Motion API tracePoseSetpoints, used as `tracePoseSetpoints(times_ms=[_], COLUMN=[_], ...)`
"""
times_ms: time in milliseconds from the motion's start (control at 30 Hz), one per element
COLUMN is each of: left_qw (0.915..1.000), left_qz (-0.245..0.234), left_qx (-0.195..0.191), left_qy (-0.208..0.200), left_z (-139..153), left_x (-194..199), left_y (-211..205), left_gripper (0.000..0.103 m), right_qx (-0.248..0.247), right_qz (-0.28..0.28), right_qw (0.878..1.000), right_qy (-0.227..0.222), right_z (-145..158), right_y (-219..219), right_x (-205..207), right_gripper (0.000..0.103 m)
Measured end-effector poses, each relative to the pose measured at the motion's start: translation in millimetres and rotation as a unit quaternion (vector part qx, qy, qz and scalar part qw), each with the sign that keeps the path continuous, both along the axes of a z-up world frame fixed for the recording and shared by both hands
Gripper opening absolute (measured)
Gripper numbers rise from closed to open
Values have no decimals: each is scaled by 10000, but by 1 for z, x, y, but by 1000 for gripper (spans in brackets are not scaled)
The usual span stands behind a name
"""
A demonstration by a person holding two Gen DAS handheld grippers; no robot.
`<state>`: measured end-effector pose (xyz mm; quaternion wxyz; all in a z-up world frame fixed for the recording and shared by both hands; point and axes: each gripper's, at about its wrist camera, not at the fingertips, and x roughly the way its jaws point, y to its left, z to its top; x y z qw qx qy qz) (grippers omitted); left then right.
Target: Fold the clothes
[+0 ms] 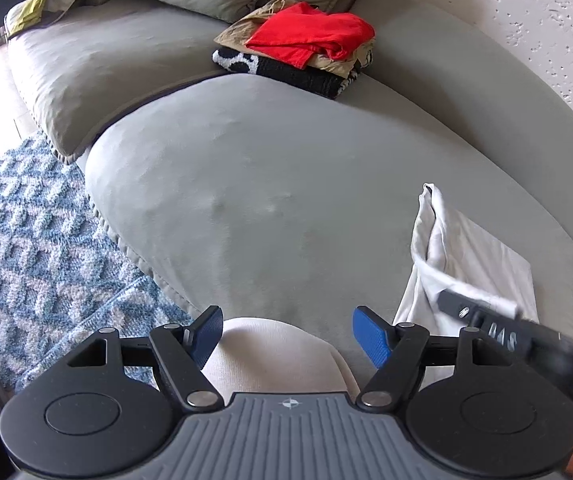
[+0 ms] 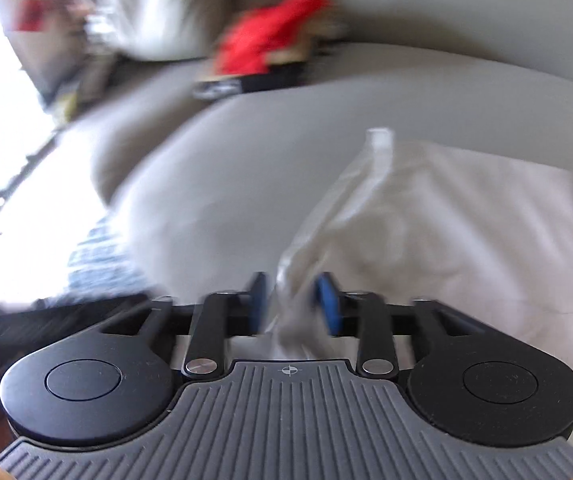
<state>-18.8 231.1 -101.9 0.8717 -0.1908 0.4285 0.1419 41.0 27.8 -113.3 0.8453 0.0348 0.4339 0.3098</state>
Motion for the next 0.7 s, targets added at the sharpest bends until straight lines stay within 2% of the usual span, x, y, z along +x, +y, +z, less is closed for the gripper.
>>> tracePoseSetpoints(times_ms=[67,167,233,333,400,433,467,500,600,700], left_qw=[9999,9997,9995,9973,9929,9903,9878,9848,9756,9705], left_qz=[7,-75,-178,-651,-1097,-1305,-1496,-1686,-2165,-2224], left_qx=[98,211,270,293,311,304,285,266,321,906], left_qy=[-34,-42,-45,-146,-335,-369,-339,-309,-171,187], left_z=[3,5,6,8,9,8,5,2,-9,-29], left_x=[-2,-1,1,7,13,18,25,32,53,73], left_y=[-1,-5,-8,-25,-42,-50,-59,-68,-92,-107], left_gripper=[73,74,73,68,55,47,27,13,8,5], right_qx=[84,158,367,438,289,211,133,56,-177,-408], right_qz=[168,-208,-696,-1425,-1789,-1717,-1645,-1572,-1353,-1065], right_qw=[9998,9996,9969,9888,9834,9848,9861,9872,9899,9922], right_qy=[-83,-103,-31,-95,-127,-172,-216,-260,-393,-503], right_z=[8,19,23,24,18,15,11,8,-2,-12], right_y=[-14,-53,-89,-136,-159,-158,-158,-158,-156,-152], right_x=[-16,-32,-39,-50,-54,-55,-56,-57,-60,-62], right_gripper=[41,40,40,40,40,34,22,20,19,19])
